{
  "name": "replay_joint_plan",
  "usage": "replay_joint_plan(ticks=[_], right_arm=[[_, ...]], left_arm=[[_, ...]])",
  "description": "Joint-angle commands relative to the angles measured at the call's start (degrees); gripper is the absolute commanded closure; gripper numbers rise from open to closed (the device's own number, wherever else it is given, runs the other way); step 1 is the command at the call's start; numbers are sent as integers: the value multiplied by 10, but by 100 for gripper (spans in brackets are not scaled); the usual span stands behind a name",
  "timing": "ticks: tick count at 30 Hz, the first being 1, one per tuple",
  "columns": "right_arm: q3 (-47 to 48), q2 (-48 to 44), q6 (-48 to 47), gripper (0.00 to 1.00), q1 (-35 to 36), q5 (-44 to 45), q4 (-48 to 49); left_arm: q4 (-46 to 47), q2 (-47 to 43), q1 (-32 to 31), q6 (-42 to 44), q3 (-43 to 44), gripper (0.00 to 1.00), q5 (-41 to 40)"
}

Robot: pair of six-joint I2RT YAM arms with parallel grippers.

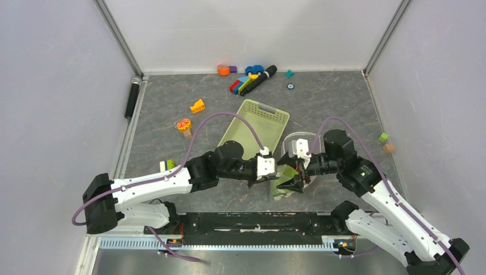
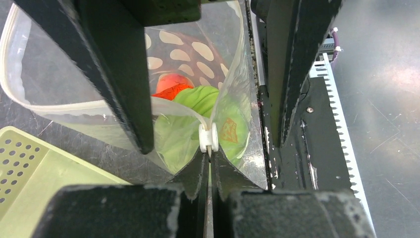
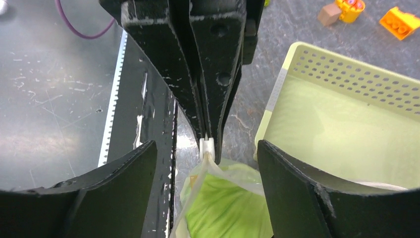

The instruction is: Place the food in the zip-top bag and seal the zipper

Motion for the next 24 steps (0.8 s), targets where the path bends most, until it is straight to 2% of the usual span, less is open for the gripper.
replay_joint_plan(ticks=[1, 5, 10, 14, 16, 18, 19, 20, 22, 23, 24], right_arm=[[16, 7, -37, 24, 22, 62, -45], [28, 25, -38, 46, 30, 136, -80], [39, 19, -40, 55, 36, 162, -100], [48, 10, -39, 72, 36, 176, -110], [52, 8, -37, 78, 36, 178, -111], [56, 10, -28, 91, 36, 185, -107], [57, 12, -21, 98, 36, 191, -103], [58, 14, -15, 100, 36, 198, -101], [57, 16, -8, 100, 36, 201, -97], [57, 17, -4, 100, 36, 202, -94], [57, 17, -1, 100, 36, 201, -93]], left_arm=[[11, -18, 1, 28, 17, 98, -17], [5, -29, 1, 37, 9, 98, -26], [-14, -36, 1, 46, 5, 98, -50], [-42, -34, 1, 55, 8, 98, -48], [-47, -35, 1, 60, 8, 98, -37], [-45, -34, 1, 57, 8, 95, -26], [-37, -34, 1, 48, 7, 83, -26], [-28, -34, 1, 39, 4, 68, -29], [-5, -36, 0, 16, -6, 38, -39], [14, -38, 1, -3, -18, 31, -49], [37, -41, 1, -18, -29, 16, -61]])
